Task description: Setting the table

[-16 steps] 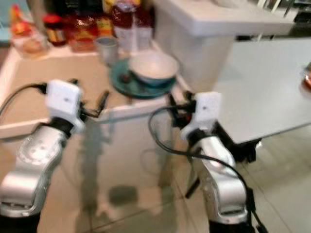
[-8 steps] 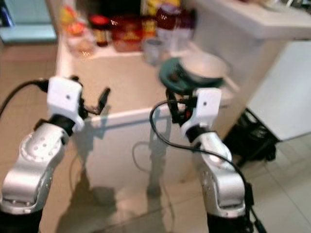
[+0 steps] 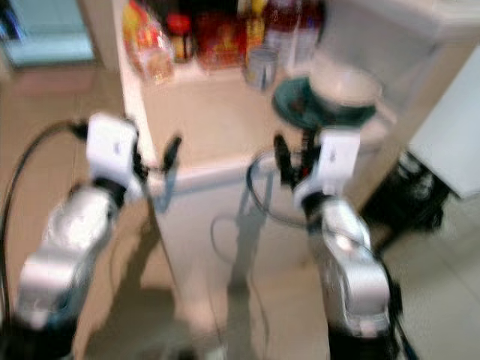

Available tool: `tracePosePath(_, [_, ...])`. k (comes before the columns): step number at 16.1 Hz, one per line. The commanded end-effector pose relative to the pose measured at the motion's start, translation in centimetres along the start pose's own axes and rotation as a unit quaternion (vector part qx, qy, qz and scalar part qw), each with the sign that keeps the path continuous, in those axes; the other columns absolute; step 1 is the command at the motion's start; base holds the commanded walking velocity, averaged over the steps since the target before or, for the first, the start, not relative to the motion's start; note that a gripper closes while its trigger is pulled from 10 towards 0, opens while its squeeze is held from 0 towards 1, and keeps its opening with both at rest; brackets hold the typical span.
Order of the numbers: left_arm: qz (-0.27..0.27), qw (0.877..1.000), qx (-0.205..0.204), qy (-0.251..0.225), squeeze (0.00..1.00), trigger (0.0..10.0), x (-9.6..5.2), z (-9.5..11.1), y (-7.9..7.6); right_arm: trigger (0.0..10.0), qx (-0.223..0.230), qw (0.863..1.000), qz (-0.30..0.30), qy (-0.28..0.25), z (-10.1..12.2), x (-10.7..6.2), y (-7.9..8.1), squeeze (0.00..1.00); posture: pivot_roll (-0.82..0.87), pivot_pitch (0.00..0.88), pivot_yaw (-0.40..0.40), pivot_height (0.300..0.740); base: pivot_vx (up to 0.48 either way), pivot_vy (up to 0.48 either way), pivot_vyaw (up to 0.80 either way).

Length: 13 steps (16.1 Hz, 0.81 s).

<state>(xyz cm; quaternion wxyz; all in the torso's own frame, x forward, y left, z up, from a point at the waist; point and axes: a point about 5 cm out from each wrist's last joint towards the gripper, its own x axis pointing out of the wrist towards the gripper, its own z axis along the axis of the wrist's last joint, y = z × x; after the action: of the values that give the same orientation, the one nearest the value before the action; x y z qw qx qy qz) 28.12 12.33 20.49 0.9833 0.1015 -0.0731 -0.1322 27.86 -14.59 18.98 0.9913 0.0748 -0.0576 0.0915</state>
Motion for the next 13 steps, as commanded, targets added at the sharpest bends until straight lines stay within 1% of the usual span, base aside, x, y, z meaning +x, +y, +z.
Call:
tracePosePath(1, [-0.006,1.000,0.003,-0.009,0.00,10.0,0.2,0.5,-0.1,10.0,-0.002,1.000,-0.002,-0.008,0.6,0.1,-0.3,0.00,0.05,0.000,-0.039,0.740,0.304,0.000,0.00])
tracePosePath(5, [-0.011,1.000,0.004,-0.011,0.00,10.0,0.1,0.5,-0.2,10.0,0.002,1.000,-0.004,-0.008,0.7,0.1,-0.4,0.00,0.05,0.000,-0.039,0.740,0.332,0.000,0.00])
tracePosePath(9, [-0.020,1.000,0.005,-0.011,0.00,10.0,-0.1,0.5,-0.5,10.0,0.006,1.000,-0.013,-0.006,0.5,-0.5,-0.8,0.00,0.05,0.000,-0.035,0.740,0.344,0.000,-0.78])
tracePosePath(11, [-0.022,1.000,0.005,-0.012,0.00,10.0,0.0,0.6,-0.6,10.0,0.004,1.000,-0.017,-0.007,0.7,-0.5,-1.1,0.00,0.05,0.000,-0.034,0.740,0.345,0.000,-0.78])
tracePosePath(13, [-0.024,1.000,0.004,-0.015,0.00,10.0,0.0,0.7,-0.7,10.0,-0.003,1.000,-0.019,-0.013,1.1,-0.3,-1.4,0.00,0.05,0.000,-0.038,0.740,0.343,0.000,0.00])
